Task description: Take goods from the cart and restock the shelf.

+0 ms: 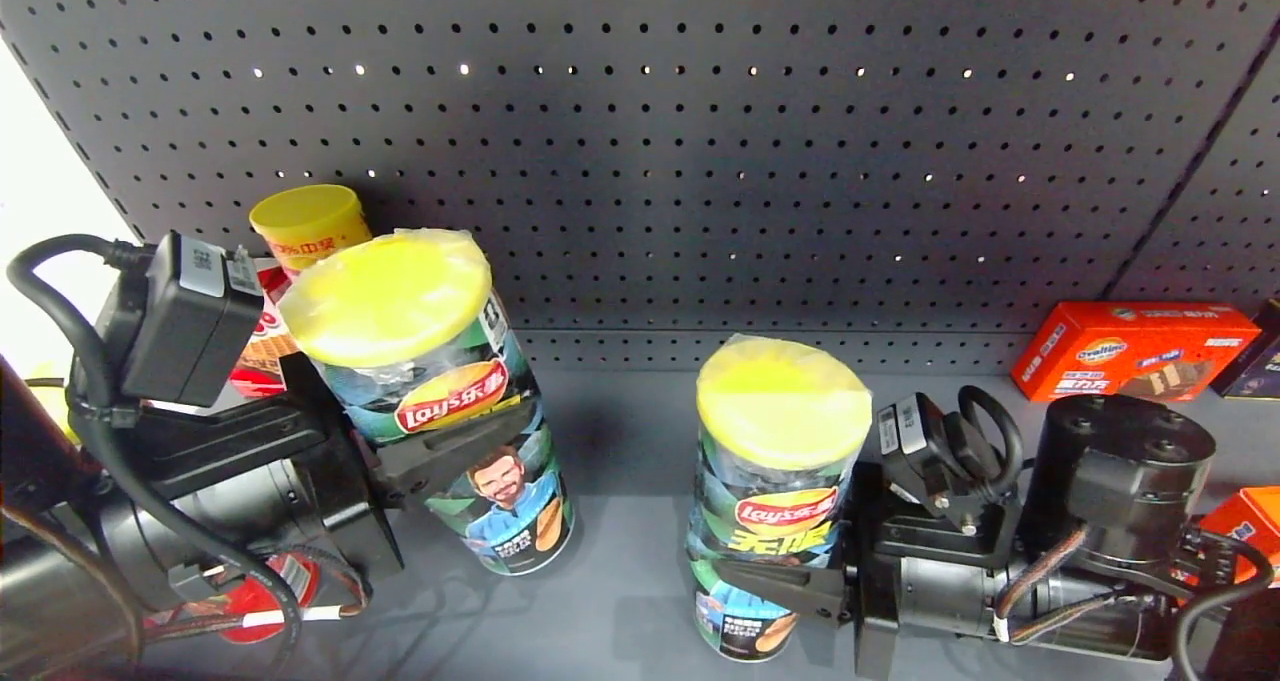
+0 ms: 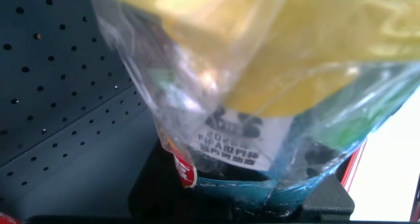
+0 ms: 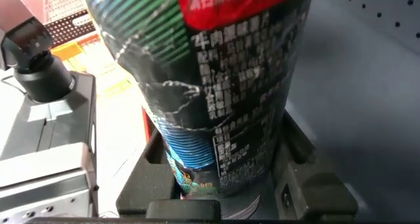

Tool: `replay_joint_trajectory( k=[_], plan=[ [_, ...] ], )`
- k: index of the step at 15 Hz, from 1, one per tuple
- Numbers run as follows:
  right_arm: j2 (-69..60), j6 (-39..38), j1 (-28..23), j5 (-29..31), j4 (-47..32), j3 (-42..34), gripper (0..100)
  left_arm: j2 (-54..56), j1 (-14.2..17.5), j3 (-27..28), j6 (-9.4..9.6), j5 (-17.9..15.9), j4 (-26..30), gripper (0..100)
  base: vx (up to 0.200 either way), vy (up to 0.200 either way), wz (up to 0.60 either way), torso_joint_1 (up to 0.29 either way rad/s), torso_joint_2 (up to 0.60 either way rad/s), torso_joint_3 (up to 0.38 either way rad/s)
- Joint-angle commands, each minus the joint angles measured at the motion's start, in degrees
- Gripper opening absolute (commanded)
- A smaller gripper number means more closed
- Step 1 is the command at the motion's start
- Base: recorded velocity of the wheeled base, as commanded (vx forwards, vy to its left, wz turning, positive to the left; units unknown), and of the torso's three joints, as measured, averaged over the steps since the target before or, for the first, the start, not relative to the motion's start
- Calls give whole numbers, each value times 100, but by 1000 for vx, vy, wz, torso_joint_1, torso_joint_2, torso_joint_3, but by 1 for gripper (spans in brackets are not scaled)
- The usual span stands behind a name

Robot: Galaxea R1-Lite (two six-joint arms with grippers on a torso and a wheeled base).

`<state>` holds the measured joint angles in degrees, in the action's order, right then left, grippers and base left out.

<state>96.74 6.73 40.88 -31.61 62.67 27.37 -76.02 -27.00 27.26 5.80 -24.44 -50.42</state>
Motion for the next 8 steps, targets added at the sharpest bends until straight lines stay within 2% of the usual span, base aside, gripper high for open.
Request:
replay_joint_trajectory(
  k=[1,5,6,8],
  plan=[
    [266,13,-1,-3,79,14,0,8,2,-1,0,1,-3,0,0,0,0,0,0,0],
    [336,13,-1,-12,158,23,0,0,2,-1,0,1,-3,0,0,0,0,0,0,0],
    [327,21,-9,-12,166,32,100,8,2,-10,0,1,-3,0,0,0,0,0,0,0],
    [284,30,-27,-12,166,23,100,8,2,-10,0,1,-3,0,0,0,0,0,0,0]
  ],
)
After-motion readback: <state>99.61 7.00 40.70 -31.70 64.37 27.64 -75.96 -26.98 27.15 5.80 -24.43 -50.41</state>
